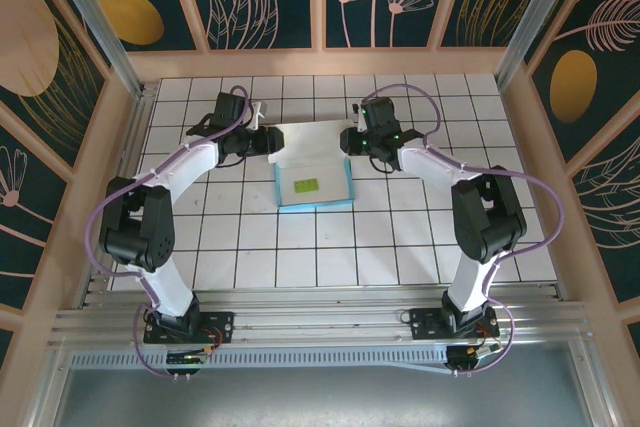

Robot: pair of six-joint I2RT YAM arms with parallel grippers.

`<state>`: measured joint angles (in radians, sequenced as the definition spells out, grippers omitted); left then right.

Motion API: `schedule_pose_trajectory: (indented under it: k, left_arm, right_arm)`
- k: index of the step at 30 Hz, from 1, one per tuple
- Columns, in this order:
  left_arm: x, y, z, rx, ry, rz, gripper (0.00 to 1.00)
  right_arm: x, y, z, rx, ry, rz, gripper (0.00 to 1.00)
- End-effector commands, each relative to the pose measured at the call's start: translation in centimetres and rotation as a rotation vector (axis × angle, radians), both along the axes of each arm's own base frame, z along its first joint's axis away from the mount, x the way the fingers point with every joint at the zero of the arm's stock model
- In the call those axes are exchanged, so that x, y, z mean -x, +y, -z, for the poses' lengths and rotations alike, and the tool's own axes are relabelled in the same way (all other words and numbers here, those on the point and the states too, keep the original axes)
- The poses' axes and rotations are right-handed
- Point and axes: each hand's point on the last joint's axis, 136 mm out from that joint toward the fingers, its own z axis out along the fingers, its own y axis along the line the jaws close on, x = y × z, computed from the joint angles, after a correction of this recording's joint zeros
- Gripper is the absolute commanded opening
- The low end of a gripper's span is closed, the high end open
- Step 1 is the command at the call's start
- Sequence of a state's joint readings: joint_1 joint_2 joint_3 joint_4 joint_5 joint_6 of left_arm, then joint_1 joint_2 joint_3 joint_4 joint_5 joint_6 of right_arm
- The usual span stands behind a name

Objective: Fold the paper box

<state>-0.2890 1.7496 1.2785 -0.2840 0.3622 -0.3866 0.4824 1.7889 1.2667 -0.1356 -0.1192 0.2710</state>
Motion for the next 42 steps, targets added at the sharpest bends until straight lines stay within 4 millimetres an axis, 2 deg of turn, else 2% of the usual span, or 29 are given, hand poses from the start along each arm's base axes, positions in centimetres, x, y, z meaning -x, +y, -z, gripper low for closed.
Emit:
schedule_pose_trajectory:
  k: [1,9,20,21,23,32,41,42]
  left_arm:
    - [0.2,-1.0,-1.6,0.056,-0.027,-0.003,0.47]
    - [0.3,-1.4,-1.3,0.068,-0.008,-0.042,0.42]
    - [1.1,-2.0,0.2,0.118,0.032,-0.052,0.39]
    - [1.3,-2.0,-1.0,0.132,0.006,-0.051,0.39]
    - [1.5,-2.1,-1.1,0.137,0.005,-0.049,0.39]
    - [3.1,-2.8,-0.1,0.175,0.019,-0.033,0.38]
    - [4.2,-3.1,0.8,0.175,0.035,-0.031,0.37]
    - [4.4,-3.1,0.9,0.173,0.037,-0.03,0.37]
  right_arm:
    - [0.1,0.5,-2.1,-0.036,-0.053,0.017,0.27]
    - [0.4,0.9,-1.9,-0.056,-0.046,0.025,0.27]
    - [1.4,1.5,-1.6,-0.1,-0.023,0.017,0.26]
    - [1.5,1.5,-1.5,-0.099,-0.022,0.018,0.25]
    - [1.9,1.4,-1.3,-0.095,-0.019,0.018,0.25]
    - [3.4,1.3,-0.1,-0.09,0.001,0.013,0.25]
    - [4.0,0.7,0.5,-0.084,0.006,0.031,0.25]
    - [4.6,1.3,0.5,-0.082,0.006,0.014,0.25]
